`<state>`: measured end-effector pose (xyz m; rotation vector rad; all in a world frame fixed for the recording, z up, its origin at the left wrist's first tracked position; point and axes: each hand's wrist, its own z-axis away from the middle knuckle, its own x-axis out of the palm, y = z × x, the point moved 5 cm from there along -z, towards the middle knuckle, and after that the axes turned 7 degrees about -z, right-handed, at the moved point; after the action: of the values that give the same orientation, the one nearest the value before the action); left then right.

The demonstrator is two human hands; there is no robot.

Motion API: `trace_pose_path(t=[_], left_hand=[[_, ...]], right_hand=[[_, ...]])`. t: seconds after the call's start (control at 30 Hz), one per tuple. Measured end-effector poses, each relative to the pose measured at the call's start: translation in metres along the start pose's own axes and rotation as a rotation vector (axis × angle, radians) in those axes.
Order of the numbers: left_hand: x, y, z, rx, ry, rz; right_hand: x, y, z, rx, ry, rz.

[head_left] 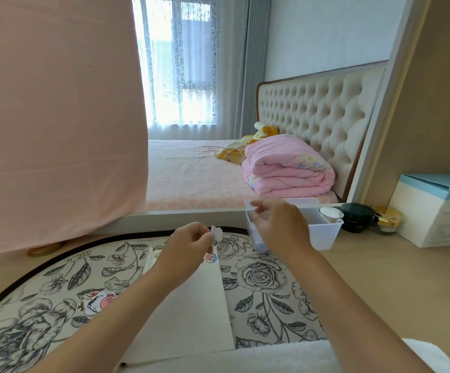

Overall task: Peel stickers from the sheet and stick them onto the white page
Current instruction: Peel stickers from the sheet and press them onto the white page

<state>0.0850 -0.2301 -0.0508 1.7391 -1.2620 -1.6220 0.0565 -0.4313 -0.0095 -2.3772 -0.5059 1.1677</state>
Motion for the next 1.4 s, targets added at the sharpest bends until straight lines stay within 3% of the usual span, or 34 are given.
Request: trace_pose_path(t=[0.17, 0.33, 0.43, 0.57, 0.67, 0.77, 0.93, 1.07, 1.23, 1.4], left_hand=[[-0.017, -0.003, 0.007, -0.080, 0.000, 0.148], [-0.039, -0.018, 0.016, -0.141, -0.035, 0.199], [-0.052, -0.028, 0.021, -0.145, -0.074, 0.306], [-0.074, -0.045, 0.029, -0.160, -0.049, 0.428], [-0.093, -0.054, 0.036, -0.112, 0.058, 0.375], [-0.104, -0.065, 0.041, -0.064, 0.082, 0.283], [-0.105, -0.077, 0.039, -0.030, 0.086, 0.242], [-0.106, -0.081, 0.035, 0.021, 0.114, 0.096], [-0.104, -0.085, 0.034, 0.080, 0.111, -0.044], [-0.103, -0.078, 0.038, 0.143, 0.062, -0.171]], right_hand=[[0.025, -0.058, 0.022, -0.232, -0.282, -0.142], [0.044, -0.089, 0.030, -0.371, -0.202, -0.089], [0.056, -0.100, 0.032, -0.363, -0.171, -0.161], [0.074, -0.110, 0.030, -0.079, -0.266, -0.527], [0.090, -0.116, 0.037, 0.214, -0.442, -0.850], [0.103, -0.118, 0.046, 0.374, -0.538, -0.971], [0.121, -0.119, 0.052, 0.449, -0.611, -0.979], [0.123, -0.116, 0.051, 0.440, -0.517, -0.904], [0.117, -0.120, 0.042, 0.230, -0.356, -0.653], [0.110, -0.122, 0.036, 0.102, -0.348, -0.551]])
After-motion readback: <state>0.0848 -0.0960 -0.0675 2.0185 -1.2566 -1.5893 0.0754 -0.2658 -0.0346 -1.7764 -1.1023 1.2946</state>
